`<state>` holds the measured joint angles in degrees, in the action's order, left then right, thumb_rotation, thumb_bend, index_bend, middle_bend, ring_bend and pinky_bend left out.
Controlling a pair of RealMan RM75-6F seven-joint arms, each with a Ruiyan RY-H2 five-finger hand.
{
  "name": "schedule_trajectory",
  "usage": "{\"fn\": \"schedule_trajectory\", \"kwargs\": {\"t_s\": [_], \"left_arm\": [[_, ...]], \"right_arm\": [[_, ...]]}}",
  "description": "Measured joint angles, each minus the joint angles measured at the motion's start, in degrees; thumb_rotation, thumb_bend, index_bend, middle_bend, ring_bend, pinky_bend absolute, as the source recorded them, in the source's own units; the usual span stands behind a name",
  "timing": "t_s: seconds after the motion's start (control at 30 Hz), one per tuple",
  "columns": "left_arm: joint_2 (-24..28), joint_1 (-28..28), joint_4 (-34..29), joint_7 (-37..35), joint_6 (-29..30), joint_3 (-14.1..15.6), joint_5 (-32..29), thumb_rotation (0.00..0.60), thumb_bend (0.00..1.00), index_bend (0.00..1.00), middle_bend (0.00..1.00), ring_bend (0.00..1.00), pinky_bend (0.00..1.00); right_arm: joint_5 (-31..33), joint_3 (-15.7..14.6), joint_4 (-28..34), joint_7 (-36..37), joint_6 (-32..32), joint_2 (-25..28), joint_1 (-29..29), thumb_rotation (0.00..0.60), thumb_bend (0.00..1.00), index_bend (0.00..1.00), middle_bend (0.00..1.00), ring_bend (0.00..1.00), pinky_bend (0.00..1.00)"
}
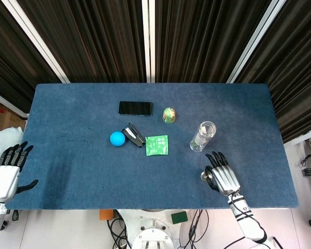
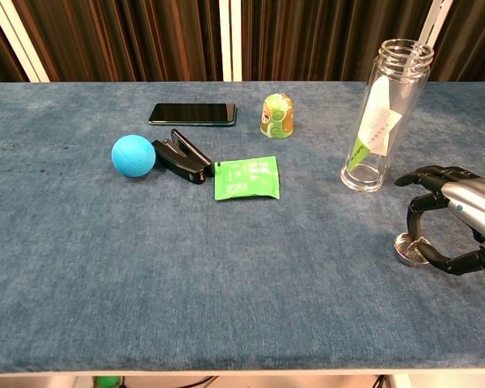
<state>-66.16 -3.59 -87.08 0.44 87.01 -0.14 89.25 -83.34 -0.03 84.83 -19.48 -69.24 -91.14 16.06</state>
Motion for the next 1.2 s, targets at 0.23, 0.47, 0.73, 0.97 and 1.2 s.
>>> {"fn": "schedule_trajectory", "kwargs": {"t_s": [0.23,0.47,0.73,0.97,1.2], "left_arm": [[0.1,0.2,0.2,-0.2,0.1,0.0,-0.2,0.600,0.06,0.08,0.03,0.01,0.09],[0.0,0.3,0.3,-0.3,0.3,0.0,-0.2,0.600,0.06,0.08,0.03,0.01,0.09],[0.0,0.4,0.3,-0.5,0.4,0.0,-0.2,0.600,0.06,0.08,0.03,0.01,0.09],[-0.5,0.2,0.8,-0.7,0.0,0.0,-0.1,0.600,0.06,0.08,0.03,0.01,0.09],[-0.5,0.4,1.2,-1.1,-0.2,0.2,-0.5,0.600,0.06,0.08,0.03,0.01,0.09]], "right_arm": [[-0.2,0.0,-0.3,0.0,-0.4,-0.3,0.0,0.600,0.47,0.60,0.10,0.00,0.00],[-2.1,-0.2,1.5,1.1,-2.1,0.8,-0.2,0.600,0.47,0.62,0.10,0.00,0.00],[-10.4,-0.7,11.0,1.9,-10.5,7.2,-1.3,0.600,0.47,0.63,0.10,0.00,0.00],[-14.9,2.6,20.8,-0.9,-15.6,13.1,-1.5,0.600,0.47,0.64,0.10,0.00,0.00],[-8.0,10.6,28.0,-6.4,-12.7,16.9,1.9,0.600,0.47,0.64,0.10,0.00,0.00]]}}
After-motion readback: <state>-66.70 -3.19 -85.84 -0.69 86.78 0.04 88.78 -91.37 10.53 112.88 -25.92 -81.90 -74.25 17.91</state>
